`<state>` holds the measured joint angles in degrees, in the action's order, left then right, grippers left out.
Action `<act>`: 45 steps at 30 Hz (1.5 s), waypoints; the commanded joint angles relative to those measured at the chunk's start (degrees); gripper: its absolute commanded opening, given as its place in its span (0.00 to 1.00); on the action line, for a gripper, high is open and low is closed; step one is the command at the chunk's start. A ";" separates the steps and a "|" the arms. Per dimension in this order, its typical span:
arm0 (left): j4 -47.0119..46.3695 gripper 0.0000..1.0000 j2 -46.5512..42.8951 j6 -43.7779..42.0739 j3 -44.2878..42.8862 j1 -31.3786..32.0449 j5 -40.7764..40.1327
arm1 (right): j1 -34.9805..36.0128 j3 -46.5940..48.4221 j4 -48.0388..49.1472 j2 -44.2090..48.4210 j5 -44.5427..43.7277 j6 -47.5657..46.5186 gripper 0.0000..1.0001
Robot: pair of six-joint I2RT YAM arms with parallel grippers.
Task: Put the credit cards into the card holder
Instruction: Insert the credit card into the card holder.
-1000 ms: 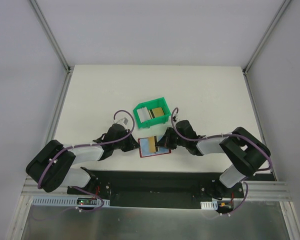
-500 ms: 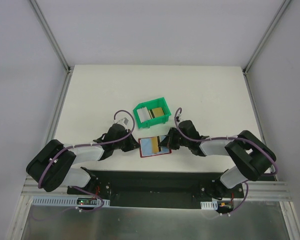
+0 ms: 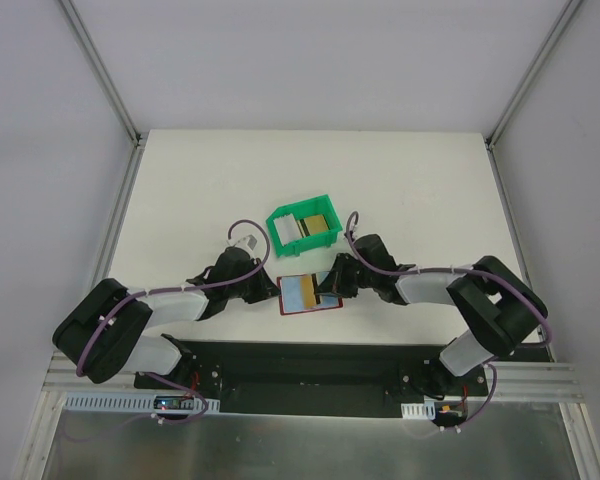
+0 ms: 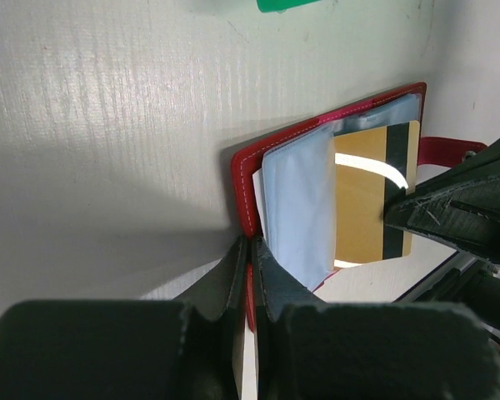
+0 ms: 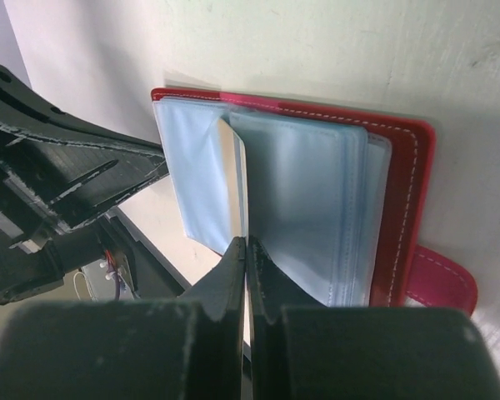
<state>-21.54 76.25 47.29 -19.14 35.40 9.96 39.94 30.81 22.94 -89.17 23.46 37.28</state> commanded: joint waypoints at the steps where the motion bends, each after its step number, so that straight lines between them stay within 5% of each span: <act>1: 8.27 0.00 2.50 -2.29 0.85 -0.07 -2.31 | 0.13 1.45 -3.96 -3.03 1.85 0.16 0.00; 21: 7.30 0.00 2.24 -0.88 1.82 -0.07 -2.57 | -0.04 -2.42 -4.57 0.83 -6.24 3.59 0.00; 35: 6.78 0.00 2.33 -0.71 1.56 -0.07 -1.78 | 7.60 6.63 -2.90 -7.60 -5.63 6.23 0.04; 45: 6.86 0.00 1.89 -0.62 2.08 -0.07 -2.04 | 6.99 5.40 -13.62 2.76 -15.90 -0.62 0.39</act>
<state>-22.02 76.75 47.48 -19.33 35.40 10.00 46.94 36.05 16.84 -90.59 13.65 40.88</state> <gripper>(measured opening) 0.006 0.365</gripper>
